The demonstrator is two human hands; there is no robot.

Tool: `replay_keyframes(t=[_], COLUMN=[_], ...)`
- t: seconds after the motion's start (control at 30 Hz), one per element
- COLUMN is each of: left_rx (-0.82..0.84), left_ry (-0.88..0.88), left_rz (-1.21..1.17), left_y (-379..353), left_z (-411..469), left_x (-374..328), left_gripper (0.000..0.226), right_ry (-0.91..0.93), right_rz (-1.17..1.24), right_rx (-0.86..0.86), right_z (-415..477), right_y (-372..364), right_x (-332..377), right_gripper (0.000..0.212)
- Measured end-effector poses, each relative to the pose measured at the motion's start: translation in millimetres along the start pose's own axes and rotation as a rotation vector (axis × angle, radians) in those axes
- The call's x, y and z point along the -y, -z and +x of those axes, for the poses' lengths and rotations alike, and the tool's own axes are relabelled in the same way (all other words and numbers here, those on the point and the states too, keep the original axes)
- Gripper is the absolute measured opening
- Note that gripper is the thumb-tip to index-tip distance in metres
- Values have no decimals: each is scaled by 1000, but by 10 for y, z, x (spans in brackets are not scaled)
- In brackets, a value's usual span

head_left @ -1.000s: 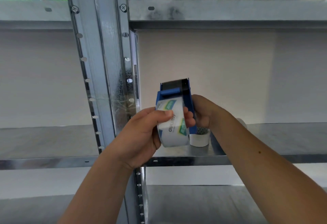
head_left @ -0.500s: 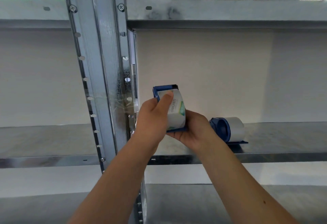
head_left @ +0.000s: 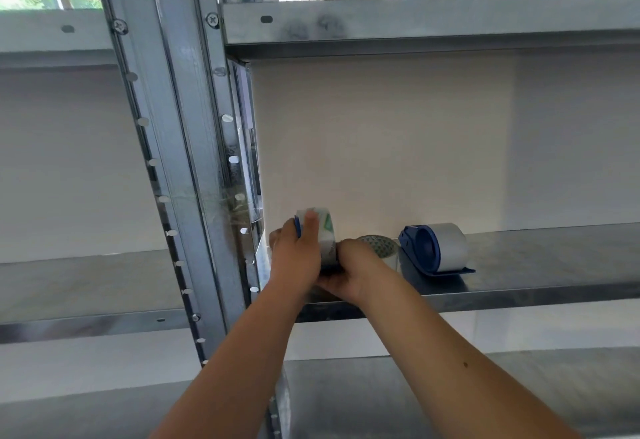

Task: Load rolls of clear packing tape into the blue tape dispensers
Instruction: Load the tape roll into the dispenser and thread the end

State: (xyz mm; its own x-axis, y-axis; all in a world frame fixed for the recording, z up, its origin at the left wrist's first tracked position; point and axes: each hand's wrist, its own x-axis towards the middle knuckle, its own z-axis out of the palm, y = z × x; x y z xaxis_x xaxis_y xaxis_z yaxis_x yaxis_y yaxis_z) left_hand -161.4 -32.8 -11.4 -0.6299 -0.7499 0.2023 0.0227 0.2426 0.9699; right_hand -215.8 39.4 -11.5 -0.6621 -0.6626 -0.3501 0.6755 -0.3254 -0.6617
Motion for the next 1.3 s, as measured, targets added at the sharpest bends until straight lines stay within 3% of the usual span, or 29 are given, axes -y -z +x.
replay_keyframes(t=[0.07, 0.13, 0.23, 0.33, 0.47, 0.67, 0.9, 0.97, 1.03, 1.1, 1.17, 1.3], left_rx=[-16, -20, 4, 11, 17, -2, -46, -54, -55, -51, 5, 284], left_ry=[55, 73, 59, -6, -21, 19, 47, -18, -206, -447, -579, -425], left_rz=[-13, -2, 56, 94, 88, -33, -52, -1, 74, 113, 88, 25], left_y=[-24, -50, -42, -46, -97, -83, -28, -12, -12, -48, -133, -448], left_z=[65, 148, 87, 11, -66, -97, -142, -245, -424, -613, -710, -721], left_x=[87, 174, 100, 150, 293, 278, 309, 266, 198, 111, 35, -48], left_gripper=[72, 80, 62, 43, 51, 34, 59, 62, 64, 58, 39, 14], right_ry=[-7, -3, -41, -53, 108, 222, 284, 317, 384, 477, 592, 911], right_rz=[-59, -89, -206, -534, -809, -789, -728, -694, -616, -536, -515, -668], right_rx=[3, 21, 65, 13, -136, -144, -154, -155, -148, -169, -255, -528], right_z=[11, 12, -47, -174, -259, -348, -375, -423, -499, -585, -653, -709], right_y=[-5, 32, 154, 293, 409, 450, 468, 481, 485, 497, 551, 802], right_x=[-9, -5, 31, 100, 211, 248, 224, 227, 226, 232, 258, 378], right_gripper=[39, 37, 30, 35, 36, 22, 19, 18, 16, 15, 15, 18])
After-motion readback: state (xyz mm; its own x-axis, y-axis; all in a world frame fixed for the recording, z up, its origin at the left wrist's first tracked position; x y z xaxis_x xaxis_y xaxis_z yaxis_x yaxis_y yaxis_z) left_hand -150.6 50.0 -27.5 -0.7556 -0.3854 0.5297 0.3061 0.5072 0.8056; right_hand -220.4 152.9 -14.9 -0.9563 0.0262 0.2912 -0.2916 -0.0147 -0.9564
